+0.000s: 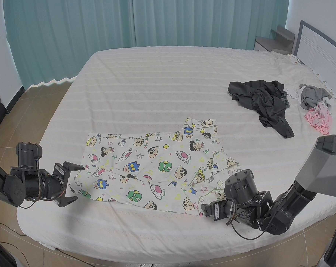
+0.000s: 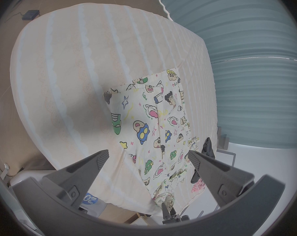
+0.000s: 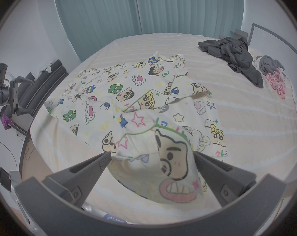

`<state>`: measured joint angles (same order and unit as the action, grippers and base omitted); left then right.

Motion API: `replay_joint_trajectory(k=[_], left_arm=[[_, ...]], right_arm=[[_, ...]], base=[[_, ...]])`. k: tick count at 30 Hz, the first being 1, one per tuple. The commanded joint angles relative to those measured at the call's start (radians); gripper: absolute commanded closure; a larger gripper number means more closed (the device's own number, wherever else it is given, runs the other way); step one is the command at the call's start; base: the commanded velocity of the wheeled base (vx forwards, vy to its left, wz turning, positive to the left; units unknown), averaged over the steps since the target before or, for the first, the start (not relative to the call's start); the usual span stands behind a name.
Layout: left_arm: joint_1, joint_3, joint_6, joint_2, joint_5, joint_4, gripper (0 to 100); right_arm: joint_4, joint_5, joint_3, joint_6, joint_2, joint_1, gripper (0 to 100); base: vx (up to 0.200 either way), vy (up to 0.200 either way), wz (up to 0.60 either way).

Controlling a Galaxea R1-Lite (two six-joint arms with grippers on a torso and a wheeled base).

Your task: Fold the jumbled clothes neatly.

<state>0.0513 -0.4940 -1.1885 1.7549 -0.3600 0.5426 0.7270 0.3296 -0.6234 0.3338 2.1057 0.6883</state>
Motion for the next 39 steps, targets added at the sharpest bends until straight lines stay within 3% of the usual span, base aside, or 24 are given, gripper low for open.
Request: replay_joint_trajectory(k=[1,11,20,24,29,33,39], left_arm=[[0.001,0.0,0.0,0.0,0.001,0.0,0],[0.001,0.0,0.0,0.0,0.001,0.0,0],[-0.001,0.0,0.0,0.0,0.001,0.0,0],[0.001,0.0,0.0,0.0,0.001,0.0,0],[-0.001,0.0,0.0,0.0,0.001,0.0,0],[-0.001,0.003,0.0,0.002,0.001,0.0,0],[-0.001,0.003,0.0,0.002,0.0,0.0,0]], right_arm=[[0.032,-0.012,0.01,0.001,0.02,0.004,0],[0.089,-0.012,0.119,0.002,0.003,-0.004,0],[0.364,-0.012,0.234,0.014,-0.105,-0.019,0],[0.365,-0.024,0.255,0.051,-0.158,0.023,0],[0.362,-0.106,0.254,0.139,-0.153,0.082,0],[0.358,-0.169,0.175,0.152,-0.087,0.074,0],[0.229,-0.193,-0.024,0.172,0.037,0.019,0]], base=[[0.0,0.0,0.0],[0.0,0.0,0.0],[0.0,0.0,0.0],[0.0,0.0,0.0],[0.0,0.0,0.0],[0.0,0.0,0.0],[0.0,0.0,0.0]])
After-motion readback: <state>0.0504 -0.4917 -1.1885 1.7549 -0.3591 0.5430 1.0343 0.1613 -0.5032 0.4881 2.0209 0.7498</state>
